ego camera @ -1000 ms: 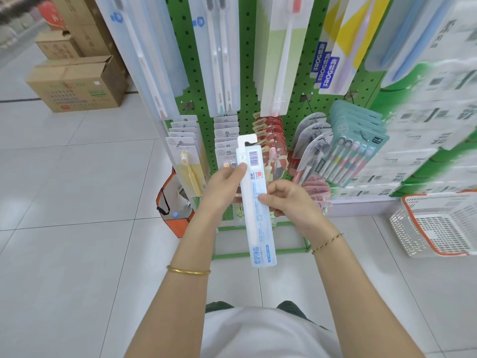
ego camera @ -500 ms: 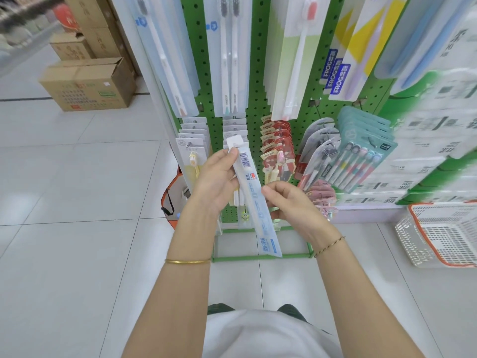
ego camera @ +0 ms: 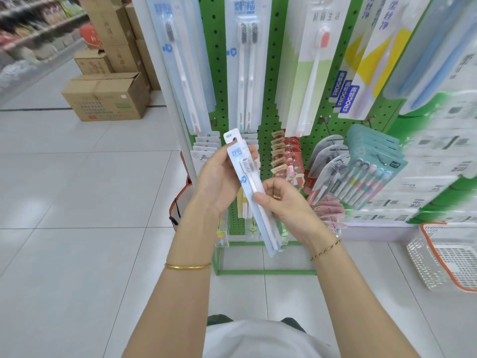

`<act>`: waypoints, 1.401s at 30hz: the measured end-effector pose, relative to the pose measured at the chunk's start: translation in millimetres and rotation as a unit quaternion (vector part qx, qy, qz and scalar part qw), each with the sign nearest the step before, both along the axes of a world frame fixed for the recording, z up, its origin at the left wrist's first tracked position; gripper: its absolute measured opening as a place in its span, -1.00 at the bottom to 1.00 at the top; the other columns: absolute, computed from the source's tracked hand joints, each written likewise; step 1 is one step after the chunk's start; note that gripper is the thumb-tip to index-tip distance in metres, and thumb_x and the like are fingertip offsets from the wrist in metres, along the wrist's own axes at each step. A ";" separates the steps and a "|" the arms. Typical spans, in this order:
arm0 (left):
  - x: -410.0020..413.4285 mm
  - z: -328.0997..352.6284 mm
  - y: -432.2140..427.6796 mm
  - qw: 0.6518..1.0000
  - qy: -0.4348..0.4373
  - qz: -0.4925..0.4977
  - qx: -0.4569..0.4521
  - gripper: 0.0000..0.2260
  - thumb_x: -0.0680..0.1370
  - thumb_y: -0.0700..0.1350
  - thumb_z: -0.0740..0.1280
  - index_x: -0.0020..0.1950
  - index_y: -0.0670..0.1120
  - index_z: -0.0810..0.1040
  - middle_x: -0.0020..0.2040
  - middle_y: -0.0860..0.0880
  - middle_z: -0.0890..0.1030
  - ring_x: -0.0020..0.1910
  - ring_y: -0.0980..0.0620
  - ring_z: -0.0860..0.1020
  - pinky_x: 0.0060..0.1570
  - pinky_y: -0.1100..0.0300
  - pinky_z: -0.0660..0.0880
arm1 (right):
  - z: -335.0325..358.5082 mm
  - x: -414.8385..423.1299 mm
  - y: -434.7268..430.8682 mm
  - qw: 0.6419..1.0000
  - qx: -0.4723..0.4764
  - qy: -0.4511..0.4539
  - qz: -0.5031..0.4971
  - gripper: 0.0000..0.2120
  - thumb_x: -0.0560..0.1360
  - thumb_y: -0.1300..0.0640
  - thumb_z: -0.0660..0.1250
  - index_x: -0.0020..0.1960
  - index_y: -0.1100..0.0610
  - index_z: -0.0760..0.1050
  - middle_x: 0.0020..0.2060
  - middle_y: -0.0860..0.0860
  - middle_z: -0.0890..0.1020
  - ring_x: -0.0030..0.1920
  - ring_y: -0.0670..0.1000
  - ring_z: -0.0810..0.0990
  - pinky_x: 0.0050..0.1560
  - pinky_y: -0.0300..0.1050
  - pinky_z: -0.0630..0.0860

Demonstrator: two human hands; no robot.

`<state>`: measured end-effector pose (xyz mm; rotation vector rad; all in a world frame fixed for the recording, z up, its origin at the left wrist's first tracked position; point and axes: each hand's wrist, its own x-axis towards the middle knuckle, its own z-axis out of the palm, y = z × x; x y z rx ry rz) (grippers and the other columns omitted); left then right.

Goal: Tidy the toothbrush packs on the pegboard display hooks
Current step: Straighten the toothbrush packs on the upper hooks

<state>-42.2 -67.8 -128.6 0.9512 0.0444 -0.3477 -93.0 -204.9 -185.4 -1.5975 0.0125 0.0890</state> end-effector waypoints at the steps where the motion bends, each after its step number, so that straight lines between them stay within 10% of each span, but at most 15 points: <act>1: 0.5 4.1 3.5 1.000 -0.018 0.010 0.022 -0.78 0.63 -0.10 0.13 0.01 -0.17 0.52 -0.08 -0.12 0.60 -0.09 -0.02 0.57 -0.01 0.11 0.51 | 4.9 1.8 3.2 1.000 -0.007 -0.016 -0.015 -0.85 0.48 0.15 0.39 -0.04 0.17 0.46 -0.22 -0.04 0.50 -0.23 -0.12 0.46 -0.21 -0.30 0.41; 17: 19.1 118.0 53.1 0.881 -0.279 0.195 0.328 -0.91 0.61 -0.13 0.24 -0.08 -0.07 0.49 -0.08 -0.15 0.58 -0.07 -0.09 0.56 0.01 -0.08 0.55 | 124.6 64.0 72.3 0.963 -0.082 -0.238 -0.097 -0.73 0.48 0.06 0.39 -0.04 0.22 0.39 -0.17 0.14 0.46 -0.19 0.03 0.42 -0.18 -0.14 0.38; 42: 57.8 120.0 69.0 0.873 -0.276 0.189 0.353 -0.89 0.59 -0.21 0.24 -0.03 0.01 0.43 0.02 -0.24 0.57 -0.07 -0.05 0.51 0.11 -0.13 0.47 | 149.4 99.6 107.0 0.959 -0.133 -0.236 -0.085 -0.62 0.50 0.01 0.36 -0.27 0.05 0.16 -0.39 -0.09 0.21 -0.44 -0.20 0.26 -0.39 -0.33 0.25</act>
